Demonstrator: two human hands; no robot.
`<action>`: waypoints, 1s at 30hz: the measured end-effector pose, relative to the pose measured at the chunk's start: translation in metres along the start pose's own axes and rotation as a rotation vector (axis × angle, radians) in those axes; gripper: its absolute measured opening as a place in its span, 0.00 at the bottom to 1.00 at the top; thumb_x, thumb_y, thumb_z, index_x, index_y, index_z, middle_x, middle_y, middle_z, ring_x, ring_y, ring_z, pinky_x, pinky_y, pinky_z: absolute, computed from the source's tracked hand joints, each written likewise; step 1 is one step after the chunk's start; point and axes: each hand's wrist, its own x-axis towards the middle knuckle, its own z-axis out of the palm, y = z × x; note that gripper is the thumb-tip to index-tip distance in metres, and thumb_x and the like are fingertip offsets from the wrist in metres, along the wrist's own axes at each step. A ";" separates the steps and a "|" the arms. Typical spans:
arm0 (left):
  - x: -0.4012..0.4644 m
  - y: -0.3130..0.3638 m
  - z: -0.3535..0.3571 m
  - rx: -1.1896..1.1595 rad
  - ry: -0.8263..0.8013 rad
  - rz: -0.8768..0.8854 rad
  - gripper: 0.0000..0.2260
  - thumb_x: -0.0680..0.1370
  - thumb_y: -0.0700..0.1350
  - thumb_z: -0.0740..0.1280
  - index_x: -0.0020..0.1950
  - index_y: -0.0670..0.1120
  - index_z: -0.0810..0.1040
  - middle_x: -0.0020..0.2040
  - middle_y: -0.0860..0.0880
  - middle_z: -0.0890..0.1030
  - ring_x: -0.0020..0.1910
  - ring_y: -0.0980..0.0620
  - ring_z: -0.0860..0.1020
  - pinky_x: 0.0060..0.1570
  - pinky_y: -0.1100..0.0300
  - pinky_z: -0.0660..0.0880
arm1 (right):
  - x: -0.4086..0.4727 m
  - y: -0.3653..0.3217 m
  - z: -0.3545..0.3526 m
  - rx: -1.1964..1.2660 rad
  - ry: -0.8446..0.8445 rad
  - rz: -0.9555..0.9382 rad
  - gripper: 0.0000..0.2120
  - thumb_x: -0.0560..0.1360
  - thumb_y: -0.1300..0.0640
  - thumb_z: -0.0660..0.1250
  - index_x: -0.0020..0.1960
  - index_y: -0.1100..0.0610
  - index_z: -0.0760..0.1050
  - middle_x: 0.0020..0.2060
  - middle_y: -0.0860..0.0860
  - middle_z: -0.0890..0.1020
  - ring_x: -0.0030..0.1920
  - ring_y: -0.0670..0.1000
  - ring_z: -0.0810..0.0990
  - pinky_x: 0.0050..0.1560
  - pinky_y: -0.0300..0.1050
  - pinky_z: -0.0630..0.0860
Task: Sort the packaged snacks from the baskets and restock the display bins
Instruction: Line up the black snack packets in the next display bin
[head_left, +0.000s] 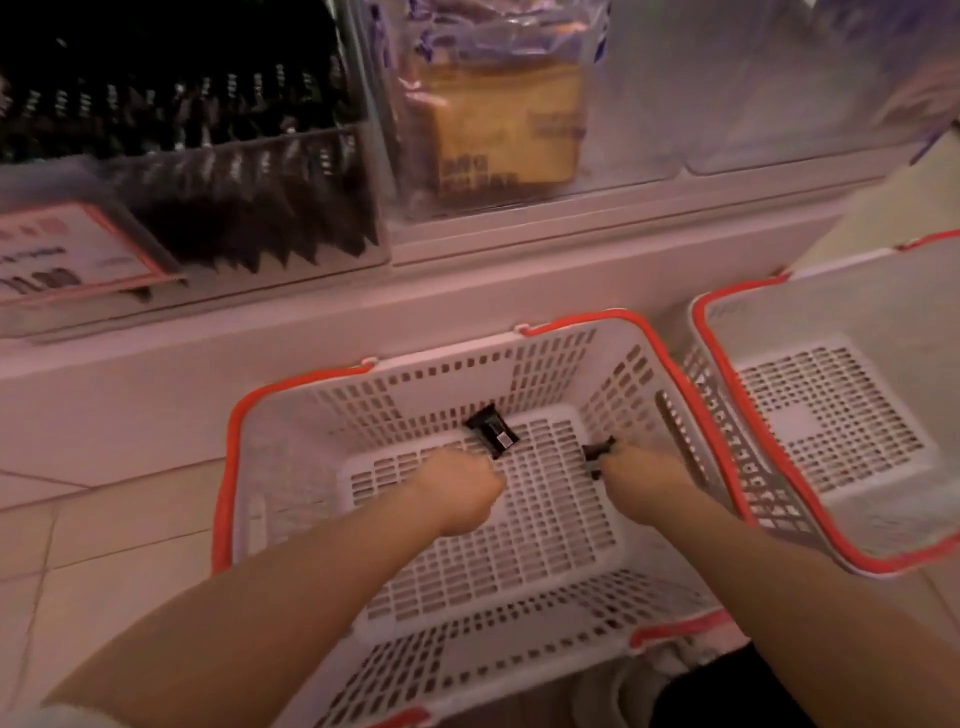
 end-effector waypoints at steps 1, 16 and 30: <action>0.009 -0.003 0.006 -0.031 -0.011 -0.019 0.09 0.80 0.39 0.53 0.55 0.42 0.72 0.49 0.42 0.76 0.43 0.43 0.73 0.40 0.51 0.72 | 0.007 0.004 0.010 -0.070 -0.005 -0.006 0.15 0.78 0.62 0.54 0.62 0.59 0.72 0.61 0.57 0.74 0.61 0.58 0.72 0.61 0.53 0.68; 0.138 -0.030 0.051 0.164 0.024 0.061 0.18 0.80 0.37 0.55 0.70 0.41 0.62 0.68 0.41 0.65 0.66 0.42 0.63 0.61 0.51 0.65 | 0.056 0.015 0.051 -0.249 0.330 -0.199 0.12 0.65 0.59 0.61 0.41 0.56 0.83 0.36 0.51 0.82 0.40 0.51 0.81 0.45 0.43 0.77; 0.161 -0.037 0.077 0.473 0.001 0.153 0.18 0.82 0.35 0.48 0.72 0.34 0.54 0.68 0.35 0.65 0.66 0.39 0.65 0.68 0.48 0.57 | 0.028 -0.004 0.045 2.508 -0.365 0.375 0.18 0.80 0.52 0.55 0.61 0.62 0.72 0.42 0.58 0.81 0.38 0.54 0.80 0.37 0.43 0.79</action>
